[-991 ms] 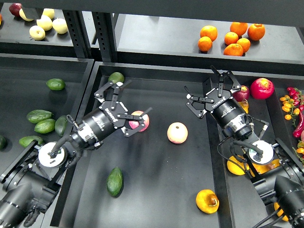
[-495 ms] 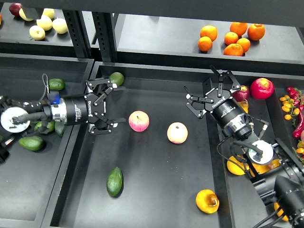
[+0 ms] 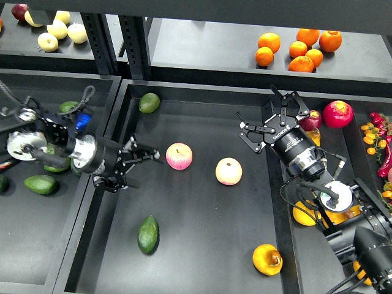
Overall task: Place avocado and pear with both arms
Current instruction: 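Move the left gripper down toward the green avocado in the central bin, then close the left gripper on the green avocado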
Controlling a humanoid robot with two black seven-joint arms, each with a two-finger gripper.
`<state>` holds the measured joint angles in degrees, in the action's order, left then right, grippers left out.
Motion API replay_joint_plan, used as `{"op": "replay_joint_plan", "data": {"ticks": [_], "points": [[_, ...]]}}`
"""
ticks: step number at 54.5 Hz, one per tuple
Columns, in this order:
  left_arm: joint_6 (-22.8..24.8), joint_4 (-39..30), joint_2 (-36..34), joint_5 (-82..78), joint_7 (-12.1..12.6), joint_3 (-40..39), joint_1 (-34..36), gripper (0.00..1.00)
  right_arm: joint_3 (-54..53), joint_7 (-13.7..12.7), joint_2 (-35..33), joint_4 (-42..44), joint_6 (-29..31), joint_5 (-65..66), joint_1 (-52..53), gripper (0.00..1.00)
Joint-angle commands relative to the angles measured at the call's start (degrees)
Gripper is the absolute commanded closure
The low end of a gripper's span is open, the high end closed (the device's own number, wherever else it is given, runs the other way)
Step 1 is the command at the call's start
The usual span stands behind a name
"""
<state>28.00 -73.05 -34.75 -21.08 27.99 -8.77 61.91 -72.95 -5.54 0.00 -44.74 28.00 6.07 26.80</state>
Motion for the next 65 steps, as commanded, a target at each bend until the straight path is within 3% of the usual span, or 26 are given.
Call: {"op": "replay_joint_plan", "data": {"ticks": [1, 18, 65], "points": [[0.00, -0.25, 1.79, -5.37, 0.01, 3.58, 0.05, 0.03, 0.00, 0.00, 0.00, 0.00, 0.00, 0.00, 0.00, 0.00], [0.00, 3.09, 5.66, -20.14, 0.01, 8.95, -3.29, 0.02, 0.00, 0.00, 0.00, -0.09, 0.00, 0.00, -0.52, 0.00], [0.00, 19.44, 17.08, -27.26, 0.01, 8.42, -7.42, 0.01, 0.17, 0.00, 0.00, -0.96, 0.00, 0.00, -2.46, 0.00]]}}
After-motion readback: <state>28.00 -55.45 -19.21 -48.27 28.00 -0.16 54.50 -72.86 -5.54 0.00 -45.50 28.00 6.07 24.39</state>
